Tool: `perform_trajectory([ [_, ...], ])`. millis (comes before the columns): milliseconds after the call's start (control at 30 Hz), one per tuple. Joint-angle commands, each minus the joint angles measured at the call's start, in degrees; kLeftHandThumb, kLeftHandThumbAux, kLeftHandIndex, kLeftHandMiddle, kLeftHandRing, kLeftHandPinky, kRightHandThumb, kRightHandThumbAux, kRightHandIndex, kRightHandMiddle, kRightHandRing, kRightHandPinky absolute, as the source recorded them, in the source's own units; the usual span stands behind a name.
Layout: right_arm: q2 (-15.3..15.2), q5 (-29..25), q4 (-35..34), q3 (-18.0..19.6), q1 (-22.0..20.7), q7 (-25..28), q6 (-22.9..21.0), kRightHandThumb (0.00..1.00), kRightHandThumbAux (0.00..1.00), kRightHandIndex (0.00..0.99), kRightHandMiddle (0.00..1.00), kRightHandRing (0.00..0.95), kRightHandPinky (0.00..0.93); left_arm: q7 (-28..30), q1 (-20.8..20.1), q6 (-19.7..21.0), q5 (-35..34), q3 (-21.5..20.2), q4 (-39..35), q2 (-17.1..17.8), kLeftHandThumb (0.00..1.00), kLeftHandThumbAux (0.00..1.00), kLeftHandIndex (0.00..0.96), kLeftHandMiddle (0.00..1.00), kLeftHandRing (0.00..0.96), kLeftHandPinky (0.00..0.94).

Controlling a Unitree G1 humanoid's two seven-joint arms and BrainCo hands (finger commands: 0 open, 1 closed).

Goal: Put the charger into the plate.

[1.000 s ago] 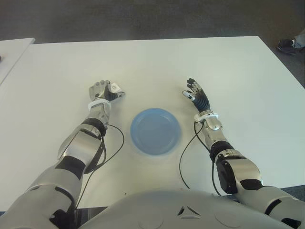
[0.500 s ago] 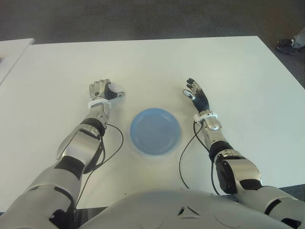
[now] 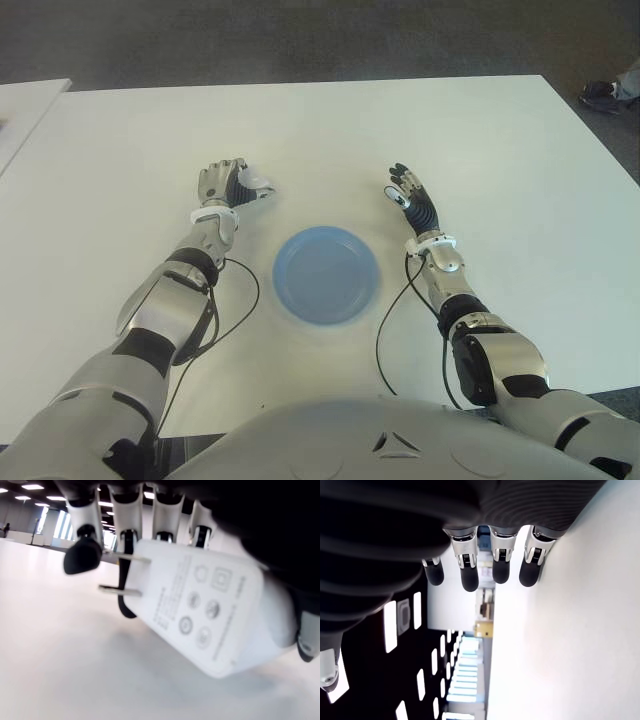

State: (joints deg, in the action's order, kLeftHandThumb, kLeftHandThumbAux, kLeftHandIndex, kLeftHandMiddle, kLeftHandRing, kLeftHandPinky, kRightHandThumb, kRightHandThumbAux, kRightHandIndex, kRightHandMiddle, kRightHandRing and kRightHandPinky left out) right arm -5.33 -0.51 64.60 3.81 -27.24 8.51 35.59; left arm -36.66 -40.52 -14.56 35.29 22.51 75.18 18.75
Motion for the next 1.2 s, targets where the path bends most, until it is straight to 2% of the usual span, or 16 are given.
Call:
perform_trajectory([
  [33, 1.2, 0.2, 3.5, -0.2, 3.8, 0.9, -6.2, 0.0, 0.481, 0.039, 0.12, 0.053, 0.0, -1.5, -0.2, -2.5, -0.6, -0.8, -0.8, 1.4, 0.736, 0.695, 0.445, 0.846, 0.847, 0.829],
  [300, 1.3, 0.1, 3.7, -0.1, 3.5, 1.1, -6.2, 0.0, 0.477, 0.035, 0.12, 0.053, 0.0, -5.3, 0.1, -8.7, -0.4, -1.2, -4.6, 3.6, 0.741, 0.694, 0.445, 0.857, 0.856, 0.855],
  [400, 1.2, 0.2, 3.9, -0.2, 3.3, 1.3, -6.2, 0.0, 0.474, 0.031, 0.12, 0.055, 0.0, -6.3, 0.9, -11.4, -0.5, -1.6, -8.5, 4.4, 0.742, 0.694, 0.445, 0.857, 0.856, 0.859],
  [533, 1.2, 0.3, 4.0, -0.2, 3.2, 1.4, -6.3, 0.0, 0.468, 0.027, 0.12, 0.056, 0.0, -6.0, 2.1, -12.3, -0.8, -2.4, -13.5, 4.9, 0.743, 0.694, 0.445, 0.856, 0.856, 0.865],
  [700, 1.2, 0.3, 4.0, -0.2, 3.2, 1.2, -6.3, 0.0, 0.461, 0.024, 0.116, 0.055, 0.0, -2.2, 6.6, -9.7, -1.8, -4.6, -29.1, 5.3, 0.744, 0.695, 0.444, 0.858, 0.857, 0.871],
  [967, 1.2, 0.5, 4.1, -0.2, 3.1, 1.0, -6.3, 0.0, 0.455, 0.021, 0.111, 0.051, 0.0, 3.3, 12.4, -6.7, -2.3, -7.0, -42.0, 5.3, 0.743, 0.695, 0.443, 0.86, 0.856, 0.866],
  [1100, 1.3, 0.5, 4.1, -0.3, 3.1, 0.8, -6.3, 0.0, 0.451, 0.02, 0.108, 0.049, 0.0, 7.0, 19.2, -3.8, -0.9, -6.4, -54.2, 4.2, 0.742, 0.695, 0.444, 0.855, 0.85, 0.859],
  [1200, 1.4, 0.7, 4.1, -0.4, 3.0, 0.7, -6.3, 0.0, 0.449, 0.019, 0.107, 0.049, 0.0, 9.7, 22.4, -3.2, -0.4, -5.3, -59.5, 3.4, 0.741, 0.695, 0.444, 0.856, 0.849, 0.861],
])
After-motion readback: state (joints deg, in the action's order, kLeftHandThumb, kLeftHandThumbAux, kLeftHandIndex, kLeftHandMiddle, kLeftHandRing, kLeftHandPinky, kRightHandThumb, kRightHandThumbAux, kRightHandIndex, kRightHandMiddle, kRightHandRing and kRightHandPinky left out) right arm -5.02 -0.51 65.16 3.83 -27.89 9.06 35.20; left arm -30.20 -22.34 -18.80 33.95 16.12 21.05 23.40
